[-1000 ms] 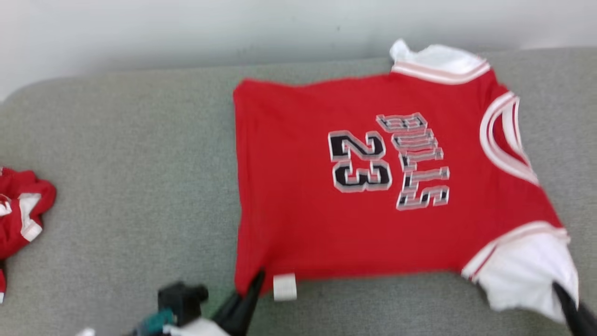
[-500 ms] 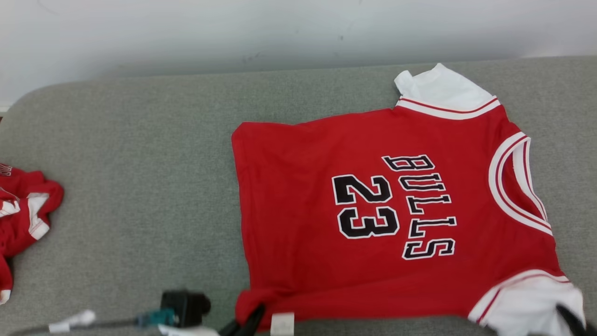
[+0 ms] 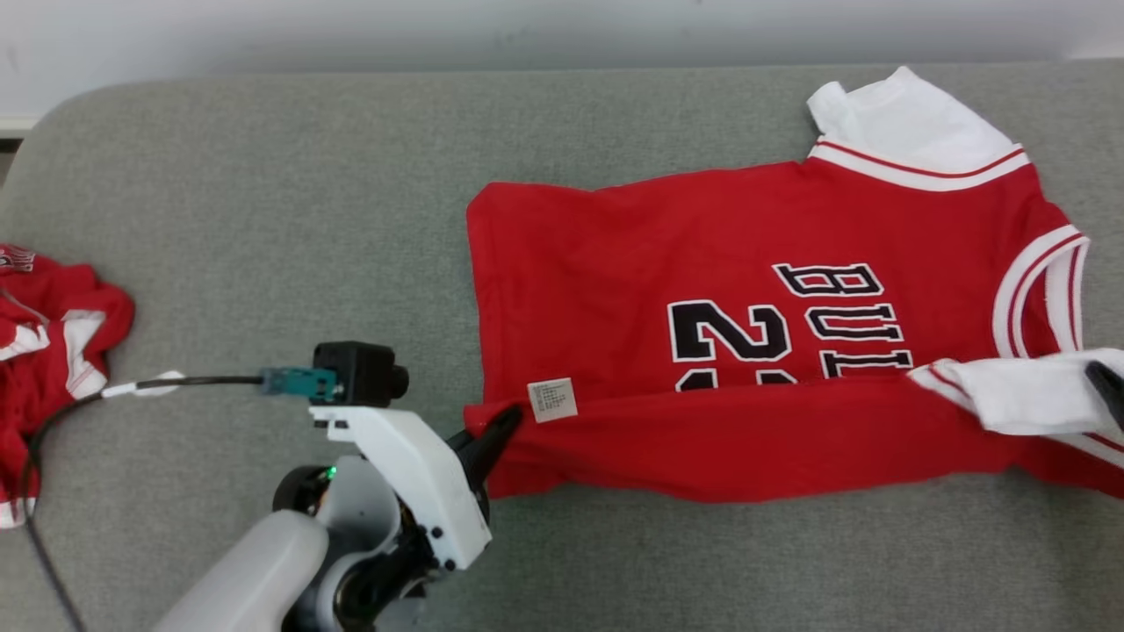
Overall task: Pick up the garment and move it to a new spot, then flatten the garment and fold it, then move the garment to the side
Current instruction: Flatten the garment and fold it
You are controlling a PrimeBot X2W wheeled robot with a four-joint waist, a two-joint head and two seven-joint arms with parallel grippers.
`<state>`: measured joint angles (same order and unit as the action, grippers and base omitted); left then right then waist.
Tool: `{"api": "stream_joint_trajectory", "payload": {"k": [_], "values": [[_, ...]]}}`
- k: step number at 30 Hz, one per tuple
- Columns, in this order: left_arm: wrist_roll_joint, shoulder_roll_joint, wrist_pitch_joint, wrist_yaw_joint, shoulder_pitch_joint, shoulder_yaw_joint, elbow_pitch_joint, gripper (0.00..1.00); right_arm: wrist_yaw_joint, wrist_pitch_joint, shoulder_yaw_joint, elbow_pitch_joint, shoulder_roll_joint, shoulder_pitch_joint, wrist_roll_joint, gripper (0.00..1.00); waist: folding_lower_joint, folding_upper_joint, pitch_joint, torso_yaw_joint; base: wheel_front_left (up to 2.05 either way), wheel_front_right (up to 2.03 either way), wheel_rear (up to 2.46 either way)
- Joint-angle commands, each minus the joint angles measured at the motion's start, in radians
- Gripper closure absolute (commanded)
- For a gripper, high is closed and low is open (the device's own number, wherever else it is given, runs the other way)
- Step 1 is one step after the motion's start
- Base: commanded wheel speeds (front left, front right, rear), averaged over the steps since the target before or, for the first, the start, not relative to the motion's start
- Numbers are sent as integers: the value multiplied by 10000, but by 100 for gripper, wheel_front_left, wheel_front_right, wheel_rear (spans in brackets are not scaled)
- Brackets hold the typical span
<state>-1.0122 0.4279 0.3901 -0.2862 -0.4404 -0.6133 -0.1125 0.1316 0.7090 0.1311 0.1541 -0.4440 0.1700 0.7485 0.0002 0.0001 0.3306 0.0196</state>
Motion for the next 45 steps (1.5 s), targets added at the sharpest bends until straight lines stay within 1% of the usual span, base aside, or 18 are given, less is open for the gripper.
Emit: {"api": "stream_joint_trajectory", "payload": {"k": [1, 3, 8, 10, 12, 14, 18, 20, 25, 30, 34, 35, 36, 37, 38, 39, 41, 45], "values": [[209, -2, -109, 47, -218, -5, 239, 0, -20, -238, -11, -140, 172, 263, -144, 0, -2, -1, 112, 119, 0, 0, 0], [273, -219, -365, 97, -229, -10, 407, 0, -20, -623, 34, -210, 343, 438, -295, 0, -2, -1, 98, 133, 0, 0, 0], [507, -197, -1372, 194, 442, 126, 225, 0, -20, -1723, 185, 6, 593, -171, -230, 0, -2, -1, -248, 89, 0, 0, 0], [580, -165, -1705, 212, 858, 102, 5, 0, -20, -2046, 255, 215, 445, -688, -311, 0, -2, -1, -432, 89, 0, 0, 0], [989, 91, -1970, 216, 1214, -106, -106, 0, -18, -2288, 252, 346, 286, -1249, -496, 0, -2, -1, -562, 56, 0, 0, 0], [1276, 191, -2078, 182, 1528, -408, -172, 0, -20, -2499, 212, 351, 79, -1768, -688, 0, -2, -1, -602, 28, 0, 0, 0], [1950, 440, -2187, 254, 1654, -921, 46, 0, -20, -2879, 199, -11, -191, -2212, -1204, 0, -2, -1, -500, 10, 0, 0, 0], [2269, 381, -2236, 300, 1495, -1149, 229, 0, -20, -3020, 91, -306, -296, -2304, -1545, 0, -2, -1, -399, 57, 0, 0, 0], [2398, 135, -2292, 404, 1120, -1301, 757, 0, -20, -3190, -172, -1054, -187, -1856, -1804, 0, -2, -1, -130, 128, 0, 0, 0], [2325, -8, -2107, 668, 780, -1453, 1181, 0, -18, -3157, -510, -1737, -151, -1236, -1838, 0, -2, -1, 190, 158, 0, 0, 0], [2219, -326, -2025, 898, 556, -1624, 1488, 0, -20, -2981, -873, -2257, -118, -761, -1782, 0, -2, -1, 350, 200, 0, 0, 0], [2154, -427, -2004, 980, 507, -1665, 1582, 4, -20, -2905, -975, -2424, -49, -653, -1693, 0, -2, -1, 363, 208, 0, 0, 0], [2098, -514, -2007, 1073, 452, -1703, 1665, 49, -20, -2793, -1114, -2548, 7, -572, -1570, 0, -2, -1, 363, 213, 0, 0, 0], [2098, -514, -2007, 1073, 452, -1703, 1665, 49, -20, -2793, -1114, -2548, 7, -572, -1570, 0, -2, -1, 363, 213, 0, 0, 0], [2064, -590, -2048, 1153, 418, -1735, 1753, 100, -18, -2713, -1269, -2638, 3, -503, -1521, 45, -2, -1, 343, 223, 0, 0, 0], [2109, -605, -2030, 1281, 366, -1831, 1822, 100, -8, -2678, -1388, -2706, -21, -424, -1416, 100, -2, -1, 293, 235, 0, 0, 0], [2011, -582, -1987, 1479, 349, -1868, 1881, 100, -8, -2634, -1571, -2729, -170, -305, -1032, 100, -2, -1, 127, 246, 0, 0, 0], [1473, -271, -1769, 1817, 522, -1637, 1458, 100, -20, -2495, -1330, -2477, -801, -343, -376, 100, -2, -1, -316, 254, 0, 0, 0]]}}
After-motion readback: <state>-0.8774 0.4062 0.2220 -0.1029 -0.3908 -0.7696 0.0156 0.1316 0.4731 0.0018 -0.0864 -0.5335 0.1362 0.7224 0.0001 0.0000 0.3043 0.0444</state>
